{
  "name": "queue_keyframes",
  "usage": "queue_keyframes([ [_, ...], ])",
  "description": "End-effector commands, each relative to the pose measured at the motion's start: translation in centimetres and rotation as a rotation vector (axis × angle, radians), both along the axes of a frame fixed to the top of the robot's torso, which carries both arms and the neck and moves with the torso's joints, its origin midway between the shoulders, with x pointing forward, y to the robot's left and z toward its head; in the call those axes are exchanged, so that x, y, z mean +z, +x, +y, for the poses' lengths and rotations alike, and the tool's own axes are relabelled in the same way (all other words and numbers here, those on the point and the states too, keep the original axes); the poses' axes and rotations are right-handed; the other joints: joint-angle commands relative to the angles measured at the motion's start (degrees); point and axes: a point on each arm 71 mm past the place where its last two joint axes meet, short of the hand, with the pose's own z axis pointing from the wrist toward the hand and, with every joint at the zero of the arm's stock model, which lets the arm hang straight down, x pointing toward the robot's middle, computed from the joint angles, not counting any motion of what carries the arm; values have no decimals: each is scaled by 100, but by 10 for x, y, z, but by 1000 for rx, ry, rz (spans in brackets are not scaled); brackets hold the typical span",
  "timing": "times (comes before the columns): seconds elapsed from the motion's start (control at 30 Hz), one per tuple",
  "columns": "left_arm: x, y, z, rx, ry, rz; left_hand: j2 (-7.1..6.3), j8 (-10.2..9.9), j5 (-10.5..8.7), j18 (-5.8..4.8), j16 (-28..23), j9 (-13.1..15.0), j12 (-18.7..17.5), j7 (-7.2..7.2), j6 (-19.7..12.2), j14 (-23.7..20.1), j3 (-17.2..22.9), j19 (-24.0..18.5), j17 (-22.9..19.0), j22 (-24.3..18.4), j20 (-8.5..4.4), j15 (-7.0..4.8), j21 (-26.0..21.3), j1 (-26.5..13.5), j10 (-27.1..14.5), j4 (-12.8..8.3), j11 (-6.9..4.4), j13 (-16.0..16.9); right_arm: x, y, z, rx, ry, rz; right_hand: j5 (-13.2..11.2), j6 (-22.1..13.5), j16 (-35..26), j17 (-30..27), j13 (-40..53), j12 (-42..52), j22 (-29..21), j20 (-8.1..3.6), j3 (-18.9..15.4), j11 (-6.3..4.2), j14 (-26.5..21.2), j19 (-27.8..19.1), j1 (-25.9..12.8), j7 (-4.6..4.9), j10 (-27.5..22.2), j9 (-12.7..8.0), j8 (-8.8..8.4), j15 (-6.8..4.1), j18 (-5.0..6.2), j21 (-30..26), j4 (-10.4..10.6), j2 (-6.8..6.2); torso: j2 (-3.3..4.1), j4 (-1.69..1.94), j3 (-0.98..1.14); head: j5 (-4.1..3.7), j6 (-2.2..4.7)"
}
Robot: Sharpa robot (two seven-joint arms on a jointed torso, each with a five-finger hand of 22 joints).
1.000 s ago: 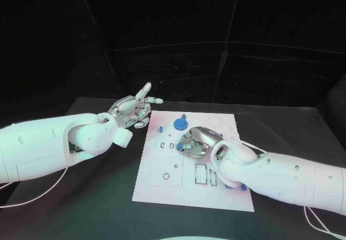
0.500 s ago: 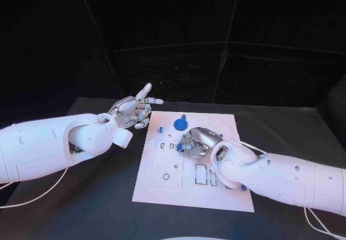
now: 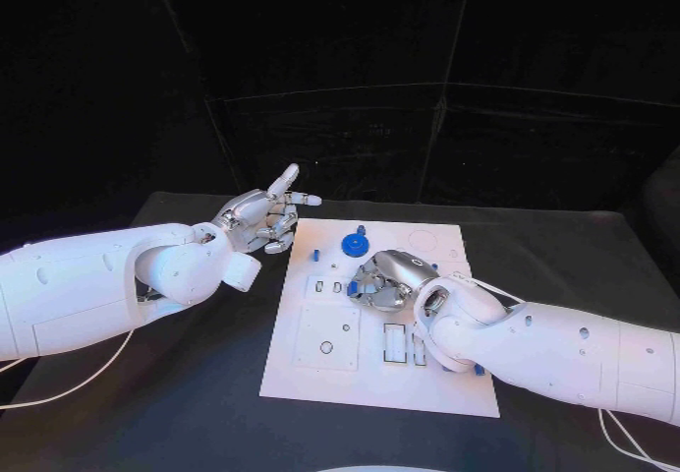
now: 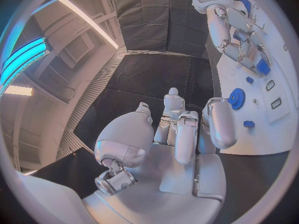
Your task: Assemble the parts on the task board
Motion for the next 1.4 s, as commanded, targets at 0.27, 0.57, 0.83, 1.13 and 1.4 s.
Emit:
queue_keyframes([
  [0.27, 1, 0, -2, -24, 1, -6, -10, -20, 20, 60, 17, 8, -15, 16, -38, 605, 2, -52, 1509, -6, 2, 24, -34, 43, -52, -35, 3, -6, 2, 0, 0, -4, 11, -20, -22, -29, -17, -1, -10, -24, 572, 18, -43, 2, -14, -38, -11, 1, -19, -1, -17, 40, -19, -36, 11, -64, 1, 0, -2, 0, 4],
  [0.57, 1, 0, -2, -25, 2, -5, -10, -20, 20, 60, 17, 8, -15, 16, -38, 605, 2, -52, 1509, -6, 2, 24, -34, 43, -52, -35, 3, -6, 1, 0, 0, -5, -13, -11, -22, -33, -20, -7, -12, -26, 569, 20, -51, 3, -15, -40, -15, 2, -21, -2, -19, 41, -18, -38, 14, -69, 2, 1, 0, 1, -8],
  [0.83, 1, 0, -2, -27, 3, -5, -10, -20, 20, 60, 17, 8, -15, 16, -38, 605, 2, -52, 1509, -6, 2, 24, -34, 43, -52, -35, 3, -6, 1, 0, 0, -12, -21, -17, -22, -35, -18, -2, -4, -17, 567, 21, -60, 4, -14, -41, -19, 2, -15, -2, -21, 42, -17, -40, 19, -74, 0, 1, -2, 1, -14],
  [1.13, 1, -1, -2, -27, 4, -6, -10, -20, 20, 60, 17, 8, -15, 16, -38, 605, 2, -52, 1509, -6, 2, 24, -34, 43, -52, -35, 3, -6, 0, 1, -1, -16, -28, -14, -14, -21, -17, 1, 2, -10, 570, 23, -59, 0, -13, -39, -7, -4, -11, 2, -15, 42, -18, -38, 21, -61, 0, 0, -1, 0, -17],
  [1.4, 1, -1, -2, -28, 4, -5, -10, -20, 20, 60, 17, 8, -15, 16, -38, 605, 2, -52, 1509, -6, 2, 24, -34, 43, -52, -35, 3, -6, 1, 1, 0, -14, -26, -16, -16, -33, -37, -35, -22, -35, 549, 25, -85, 3, -19, -57, -8, 0, -31, 0, -23, 42, -12, -53, 23, -89, -1, 1, -2, -4, -18],
])
